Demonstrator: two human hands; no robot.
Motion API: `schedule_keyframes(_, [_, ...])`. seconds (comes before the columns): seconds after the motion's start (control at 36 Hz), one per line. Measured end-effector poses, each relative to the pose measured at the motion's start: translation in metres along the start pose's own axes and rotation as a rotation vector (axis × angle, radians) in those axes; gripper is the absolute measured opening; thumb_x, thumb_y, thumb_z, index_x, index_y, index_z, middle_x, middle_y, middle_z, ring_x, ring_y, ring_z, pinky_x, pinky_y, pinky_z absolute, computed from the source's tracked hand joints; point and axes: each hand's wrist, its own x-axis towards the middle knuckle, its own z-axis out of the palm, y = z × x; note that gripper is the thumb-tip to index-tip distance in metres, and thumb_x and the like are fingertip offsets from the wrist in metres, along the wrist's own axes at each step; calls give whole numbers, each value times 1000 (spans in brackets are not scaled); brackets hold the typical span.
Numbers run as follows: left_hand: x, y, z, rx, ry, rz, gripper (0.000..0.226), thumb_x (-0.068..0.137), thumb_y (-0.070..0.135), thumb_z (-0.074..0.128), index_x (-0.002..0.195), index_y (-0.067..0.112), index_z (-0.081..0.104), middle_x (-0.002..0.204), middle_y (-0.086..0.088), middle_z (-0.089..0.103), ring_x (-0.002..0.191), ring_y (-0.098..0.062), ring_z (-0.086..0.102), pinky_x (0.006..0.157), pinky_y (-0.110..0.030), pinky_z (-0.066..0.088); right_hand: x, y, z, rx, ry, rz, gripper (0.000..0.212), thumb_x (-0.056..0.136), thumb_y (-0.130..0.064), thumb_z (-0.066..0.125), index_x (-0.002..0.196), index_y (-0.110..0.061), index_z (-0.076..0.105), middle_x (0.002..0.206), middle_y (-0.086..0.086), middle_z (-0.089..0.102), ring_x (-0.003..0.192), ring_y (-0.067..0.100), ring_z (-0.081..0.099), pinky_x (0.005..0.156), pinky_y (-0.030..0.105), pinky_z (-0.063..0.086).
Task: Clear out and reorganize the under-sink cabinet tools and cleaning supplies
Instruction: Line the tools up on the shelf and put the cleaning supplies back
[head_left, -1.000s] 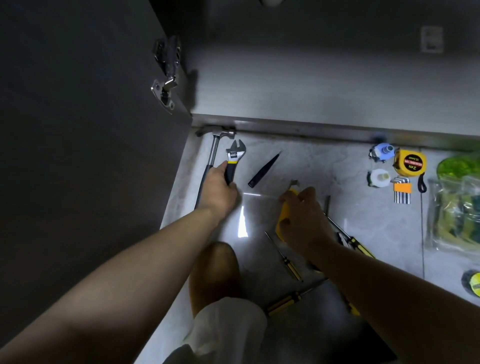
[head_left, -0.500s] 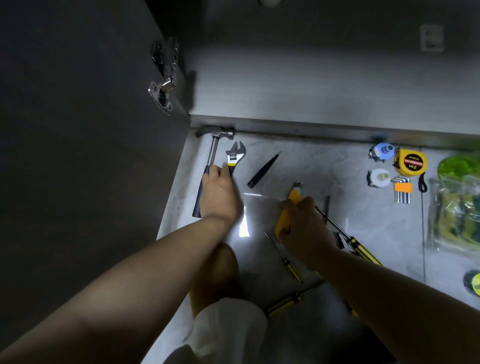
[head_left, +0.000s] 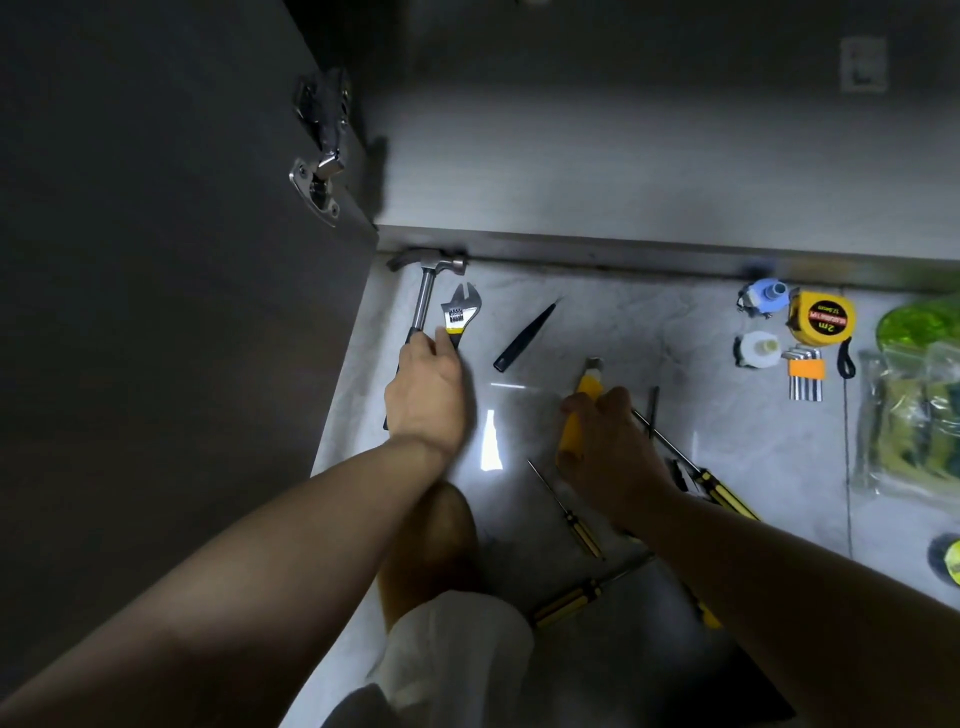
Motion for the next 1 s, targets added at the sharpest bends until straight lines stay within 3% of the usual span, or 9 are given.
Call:
schedule_keyframes(0.14, [-2,3,1,-119,89,42,51,97,1,47,146,9,39,115,-14,48,100,-34,49,74,-42,47,0,3,0,22,14,1,52,82,-33,69,127,-27,45,115,0,24,77,18,46,66,28,45])
schedule_keyframes(0.19, [-3,9,1,-169,123,179,50,92,4,52,141,14,45,111,-13,48,95,-35,52,75,-46,48,0,3,-2,50,6,4,49,80,-35,68,123,-28,46,113,0,25,78,19,47,66,30,47])
schedule_keyframes(0.33, [3,30,11,-247,-48,342,75,89,6,57,154,33,31,131,-4,41,112,-27,50,78,-42,57,-2,4,-14,105,-22,39,46,79,-30,66,120,-27,47,116,4,30,82,30,57,75,45,59])
schedule_keyframes(0.44, [14,42,18,-220,-79,421,57,90,-2,54,142,21,50,131,-7,44,112,-28,45,82,-42,55,-5,10,-22,125,21,42,43,80,-25,68,119,-27,49,114,-1,30,78,30,58,74,46,59])
schedule_keyframes(0.64, [16,69,24,-232,-69,554,52,94,-1,52,143,13,49,133,-11,44,108,-31,45,81,-41,52,-6,22,-29,121,130,45,42,81,-24,68,111,-38,43,113,-2,32,73,23,57,67,40,57])
schedule_keyframes(0.72, [17,80,25,-270,-101,589,62,94,1,54,153,10,39,144,-13,41,118,-33,44,93,-41,50,-6,25,-31,117,167,41,43,81,-25,68,112,-40,42,110,-7,30,71,18,55,65,40,58])
schedule_keyframes(0.83, [12,85,19,-393,-128,568,63,96,3,54,155,8,35,151,-12,39,130,-29,44,107,-37,44,-5,27,-32,146,187,51,44,81,-24,68,111,-42,41,109,-9,29,70,15,53,63,39,57])
schedule_keyframes(0.92, [1,82,9,-661,-139,387,41,98,9,56,139,9,56,134,-10,51,119,-20,55,99,-22,44,-3,22,-32,205,194,22,42,79,-27,64,112,-41,41,112,-5,34,69,14,51,60,32,51])
schedule_keyframes(1.0, [-11,77,-1,-895,-283,181,27,103,24,57,126,14,66,118,-5,66,107,-17,65,92,-28,54,1,7,-33,283,171,-30,50,73,-51,52,118,-34,43,111,-3,36,74,17,49,66,32,48])
